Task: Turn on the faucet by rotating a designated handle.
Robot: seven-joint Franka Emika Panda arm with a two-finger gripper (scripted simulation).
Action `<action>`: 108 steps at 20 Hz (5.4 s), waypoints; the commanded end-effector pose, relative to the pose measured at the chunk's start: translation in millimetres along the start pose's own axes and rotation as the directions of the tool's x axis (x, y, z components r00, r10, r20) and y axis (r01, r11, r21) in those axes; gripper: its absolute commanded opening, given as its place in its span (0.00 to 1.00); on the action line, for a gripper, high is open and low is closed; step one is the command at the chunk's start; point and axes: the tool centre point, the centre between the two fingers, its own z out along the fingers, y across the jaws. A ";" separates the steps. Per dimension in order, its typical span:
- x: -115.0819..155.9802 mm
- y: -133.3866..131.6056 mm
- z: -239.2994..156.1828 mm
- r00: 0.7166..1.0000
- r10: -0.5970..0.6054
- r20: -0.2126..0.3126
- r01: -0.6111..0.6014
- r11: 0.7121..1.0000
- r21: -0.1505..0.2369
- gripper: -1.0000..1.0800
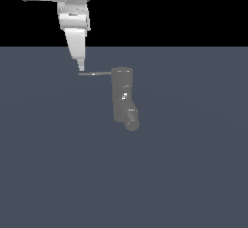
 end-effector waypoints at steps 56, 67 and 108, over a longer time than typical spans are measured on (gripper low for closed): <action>16.0 83.7 17.3 0.995 0.098 0.004 -0.098 0.995 0.003 0.00; 40.3 114.7 17.5 0.995 0.097 0.004 -0.097 0.995 0.002 0.00; 172.8 152.7 17.9 0.998 0.066 0.005 -0.066 0.998 0.001 0.00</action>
